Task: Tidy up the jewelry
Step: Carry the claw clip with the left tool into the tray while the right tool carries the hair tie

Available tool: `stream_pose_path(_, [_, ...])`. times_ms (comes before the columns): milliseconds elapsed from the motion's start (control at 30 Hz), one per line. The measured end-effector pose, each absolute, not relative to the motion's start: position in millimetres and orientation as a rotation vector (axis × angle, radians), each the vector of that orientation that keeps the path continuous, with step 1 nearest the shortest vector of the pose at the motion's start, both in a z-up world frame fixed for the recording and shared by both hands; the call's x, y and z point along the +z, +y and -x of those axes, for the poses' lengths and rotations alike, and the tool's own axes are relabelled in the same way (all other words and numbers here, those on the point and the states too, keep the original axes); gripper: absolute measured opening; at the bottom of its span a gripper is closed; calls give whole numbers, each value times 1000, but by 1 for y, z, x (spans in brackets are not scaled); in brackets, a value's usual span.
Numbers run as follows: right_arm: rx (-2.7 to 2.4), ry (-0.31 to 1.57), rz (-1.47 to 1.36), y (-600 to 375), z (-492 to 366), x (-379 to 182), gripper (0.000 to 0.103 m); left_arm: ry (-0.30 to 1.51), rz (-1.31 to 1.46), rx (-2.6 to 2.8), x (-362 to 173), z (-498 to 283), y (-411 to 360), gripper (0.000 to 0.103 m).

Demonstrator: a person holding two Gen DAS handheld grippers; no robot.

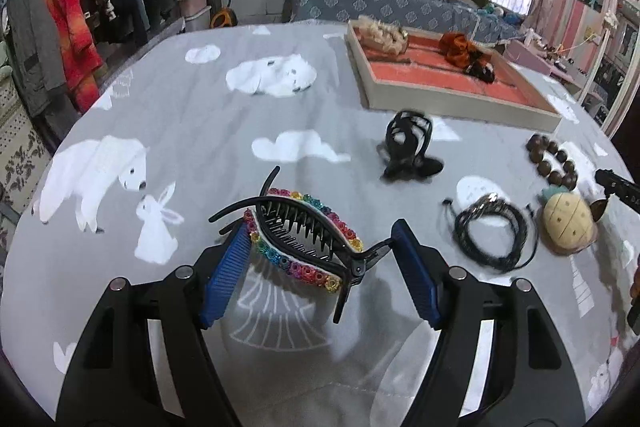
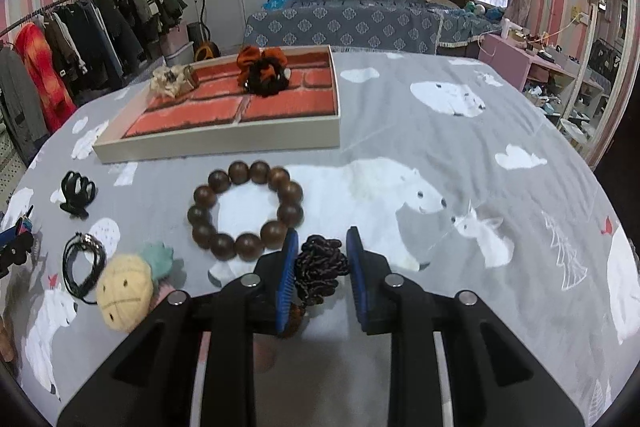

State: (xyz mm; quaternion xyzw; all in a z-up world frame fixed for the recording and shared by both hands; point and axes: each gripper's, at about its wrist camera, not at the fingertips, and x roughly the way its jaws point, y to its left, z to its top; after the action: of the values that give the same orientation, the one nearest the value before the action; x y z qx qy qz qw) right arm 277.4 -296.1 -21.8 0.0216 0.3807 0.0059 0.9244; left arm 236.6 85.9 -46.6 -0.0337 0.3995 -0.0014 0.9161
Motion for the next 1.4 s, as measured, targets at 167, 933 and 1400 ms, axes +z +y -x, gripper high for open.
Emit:
stream_pose_path(167, [18,765,-30,-295,-287,-13,25,794,61,-22,-33,-248,82,71])
stream_pose_path(933, [43,676,17,-274,-383,43,25,748,14,-72,15,-376,33,71])
stream_pose_path(1400, [62,713,16,-262,-473,28,25,848,39,-84,-5,-477,-9,71])
